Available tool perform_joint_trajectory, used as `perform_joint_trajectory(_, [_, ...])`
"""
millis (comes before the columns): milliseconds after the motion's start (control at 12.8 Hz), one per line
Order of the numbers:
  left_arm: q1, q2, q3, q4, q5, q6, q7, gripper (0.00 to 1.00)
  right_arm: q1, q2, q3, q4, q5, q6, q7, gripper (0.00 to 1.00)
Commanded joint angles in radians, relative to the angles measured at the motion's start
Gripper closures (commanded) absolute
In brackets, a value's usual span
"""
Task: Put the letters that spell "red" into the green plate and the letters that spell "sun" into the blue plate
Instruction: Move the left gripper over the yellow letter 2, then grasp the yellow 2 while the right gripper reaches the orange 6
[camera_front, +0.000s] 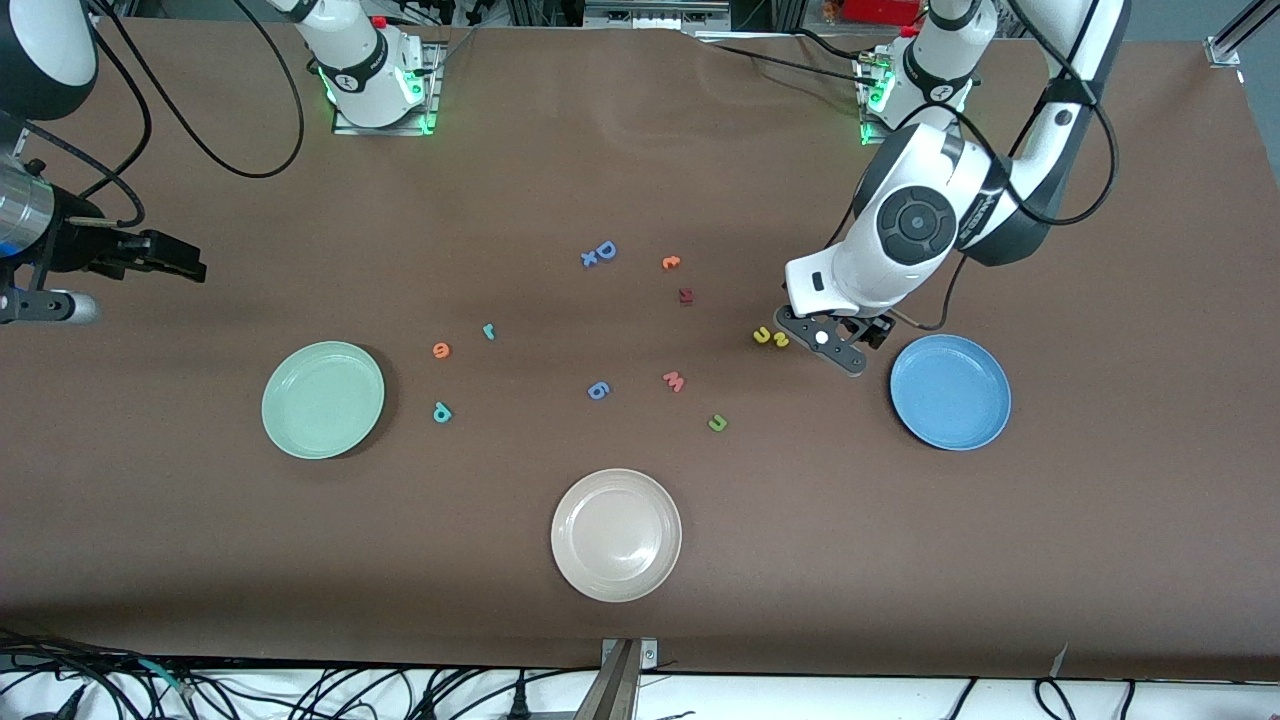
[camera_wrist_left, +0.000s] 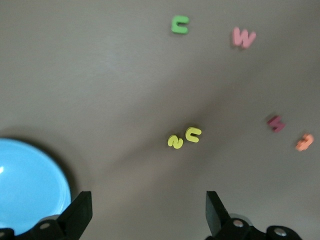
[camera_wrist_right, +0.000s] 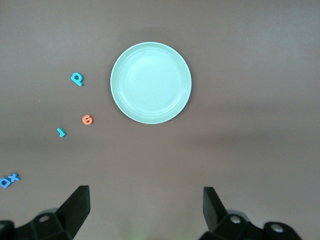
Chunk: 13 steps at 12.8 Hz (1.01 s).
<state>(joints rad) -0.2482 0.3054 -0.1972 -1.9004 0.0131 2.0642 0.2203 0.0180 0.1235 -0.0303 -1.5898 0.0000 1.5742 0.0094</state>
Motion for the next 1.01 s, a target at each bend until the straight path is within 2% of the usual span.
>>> perform_joint_trajectory(0, [-0.009,0.021,0.002,-0.075,-0.012,0.121,0.122,0.0,0.008,0.01,0.001,-0.001,0.02,0.009,-0.008,0.0])
perform_joint_trajectory(234, [-0.02,0.029,-0.002,-0.241,-0.01,0.371,0.169,0.0,0.025,0.047,0.001,-0.001,0.025,0.052,-0.002,0.0])
perform_joint_trajectory(390, [-0.049,0.035,-0.002,-0.288,-0.009,0.433,0.205,0.0,0.026,0.079,0.001,-0.004,0.026,0.073,-0.002,0.0])
perform_joint_trajectory(702, [-0.06,0.101,-0.002,-0.309,0.143,0.54,0.203,0.04,0.069,0.149,0.003,-0.053,0.025,0.2,0.045,0.0])
perform_joint_trajectory(858, [-0.06,0.124,-0.001,-0.31,0.151,0.566,0.203,0.04,0.118,0.15,0.004,-0.132,0.012,0.318,0.209,0.0])
perform_joint_trajectory(935, [-0.062,0.139,-0.001,-0.31,0.153,0.595,0.203,0.05,0.144,0.151,0.006,-0.195,0.009,0.422,0.272,0.0])
